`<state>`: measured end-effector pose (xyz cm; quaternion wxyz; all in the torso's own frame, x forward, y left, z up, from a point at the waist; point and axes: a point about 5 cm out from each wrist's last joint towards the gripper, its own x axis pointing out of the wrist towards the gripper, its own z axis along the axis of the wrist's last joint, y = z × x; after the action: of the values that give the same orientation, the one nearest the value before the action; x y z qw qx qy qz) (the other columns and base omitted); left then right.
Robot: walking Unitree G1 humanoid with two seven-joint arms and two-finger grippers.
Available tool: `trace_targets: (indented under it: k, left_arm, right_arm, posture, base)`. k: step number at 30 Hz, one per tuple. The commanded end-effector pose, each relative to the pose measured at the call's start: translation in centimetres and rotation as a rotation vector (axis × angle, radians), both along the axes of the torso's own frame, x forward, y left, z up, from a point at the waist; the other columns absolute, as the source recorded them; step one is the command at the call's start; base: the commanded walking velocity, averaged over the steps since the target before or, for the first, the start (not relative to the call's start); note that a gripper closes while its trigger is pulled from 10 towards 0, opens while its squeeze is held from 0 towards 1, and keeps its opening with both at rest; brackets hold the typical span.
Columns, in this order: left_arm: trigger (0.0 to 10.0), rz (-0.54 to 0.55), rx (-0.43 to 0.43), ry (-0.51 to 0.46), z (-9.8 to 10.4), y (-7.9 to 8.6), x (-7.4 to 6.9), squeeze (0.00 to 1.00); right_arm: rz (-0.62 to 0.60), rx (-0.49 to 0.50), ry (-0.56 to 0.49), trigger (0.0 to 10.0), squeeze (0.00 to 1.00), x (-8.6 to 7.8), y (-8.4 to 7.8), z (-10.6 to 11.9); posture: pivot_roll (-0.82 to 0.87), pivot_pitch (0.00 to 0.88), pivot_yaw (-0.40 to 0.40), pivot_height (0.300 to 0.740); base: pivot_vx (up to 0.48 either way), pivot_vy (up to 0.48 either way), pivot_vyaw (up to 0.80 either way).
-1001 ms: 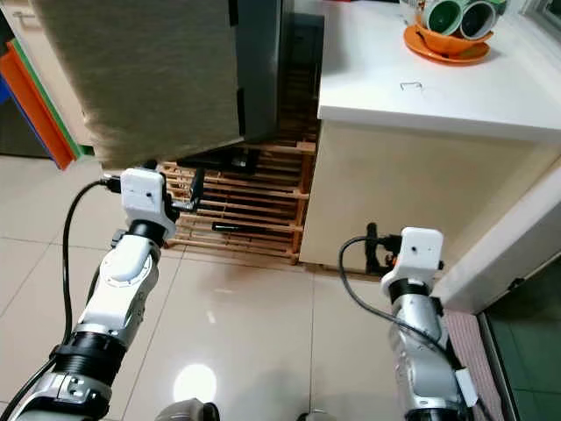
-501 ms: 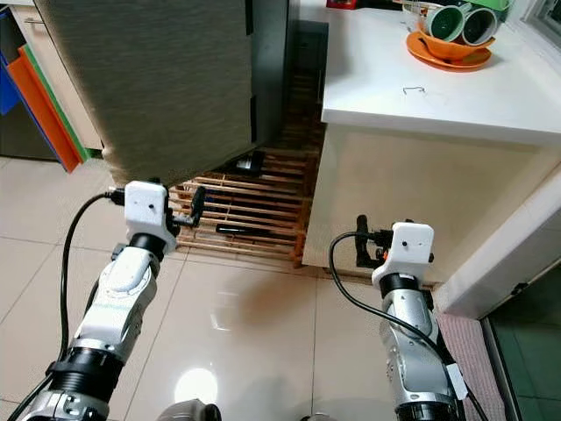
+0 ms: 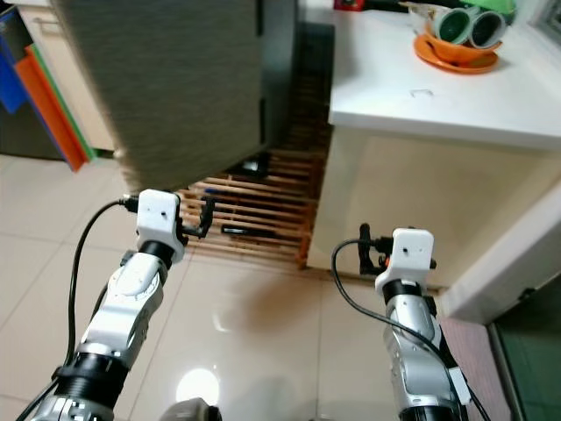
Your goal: Restocking fridge
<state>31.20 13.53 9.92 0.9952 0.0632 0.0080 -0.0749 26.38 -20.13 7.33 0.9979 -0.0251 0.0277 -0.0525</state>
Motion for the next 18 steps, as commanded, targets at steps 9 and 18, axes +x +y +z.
trace_targets:
  k: [9,18]
  left_arm:
    - [10.0,0.004,0.009,0.026,-0.2,0.3,0.2,0.00]
    - [10.0,0.002,0.015,0.051,-0.6,0.3,0.5,0.00]
  right_arm:
    - [0.033,-0.014,0.004,10.0,0.00,-0.6,0.6,-0.3]
    - [0.082,-0.010,-0.023,10.0,0.00,-0.2,1.9,0.4]
  posture:
    - [0.03,0.046,0.008,0.740]
    - [0.03,0.046,0.017,0.740]
  base:
    - [0.000,0.480,0.00]
    - [0.000,0.480,0.00]
